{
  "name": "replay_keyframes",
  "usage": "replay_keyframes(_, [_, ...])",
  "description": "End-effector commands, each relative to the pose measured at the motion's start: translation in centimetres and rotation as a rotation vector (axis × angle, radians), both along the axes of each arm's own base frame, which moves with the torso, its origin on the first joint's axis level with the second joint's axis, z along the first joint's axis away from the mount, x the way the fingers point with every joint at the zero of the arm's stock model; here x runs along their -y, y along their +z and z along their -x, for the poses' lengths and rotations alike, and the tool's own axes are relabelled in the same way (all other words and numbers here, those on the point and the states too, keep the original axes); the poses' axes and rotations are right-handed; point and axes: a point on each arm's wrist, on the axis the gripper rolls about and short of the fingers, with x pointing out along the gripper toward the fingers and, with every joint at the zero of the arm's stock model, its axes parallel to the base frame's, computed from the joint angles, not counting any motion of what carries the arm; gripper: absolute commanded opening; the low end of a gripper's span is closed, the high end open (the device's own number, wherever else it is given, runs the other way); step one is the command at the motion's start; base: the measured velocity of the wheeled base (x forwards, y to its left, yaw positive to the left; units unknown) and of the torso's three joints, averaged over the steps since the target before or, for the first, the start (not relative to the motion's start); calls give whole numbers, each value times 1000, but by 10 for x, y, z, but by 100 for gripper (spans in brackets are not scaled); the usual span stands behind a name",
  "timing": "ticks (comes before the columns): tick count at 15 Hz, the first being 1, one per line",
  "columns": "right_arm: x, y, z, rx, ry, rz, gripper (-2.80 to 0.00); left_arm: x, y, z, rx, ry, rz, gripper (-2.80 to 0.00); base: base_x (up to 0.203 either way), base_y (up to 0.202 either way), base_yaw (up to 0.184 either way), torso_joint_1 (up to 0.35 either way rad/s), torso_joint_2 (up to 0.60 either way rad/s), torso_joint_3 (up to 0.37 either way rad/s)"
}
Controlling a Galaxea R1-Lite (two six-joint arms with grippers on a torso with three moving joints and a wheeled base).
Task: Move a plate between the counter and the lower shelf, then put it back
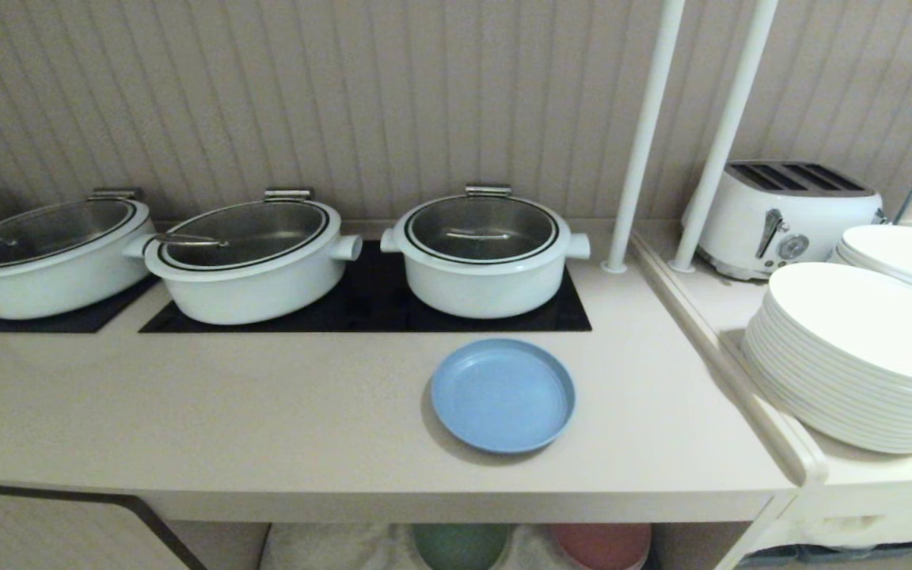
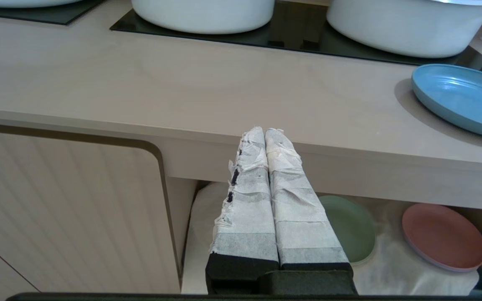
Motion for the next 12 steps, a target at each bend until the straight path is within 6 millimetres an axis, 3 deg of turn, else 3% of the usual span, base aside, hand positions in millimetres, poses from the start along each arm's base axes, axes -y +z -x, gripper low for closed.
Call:
replay_keyframes(1, [-1,-4,12,125,31,-2,-280,0,0,0,1,1,1,-280,0,0,0,0,0,0])
replay_keyframes(12, [-1,4,14,212,46,-1,-280,0,0,0,0,1,1,-280,0,0,0,0,0,0])
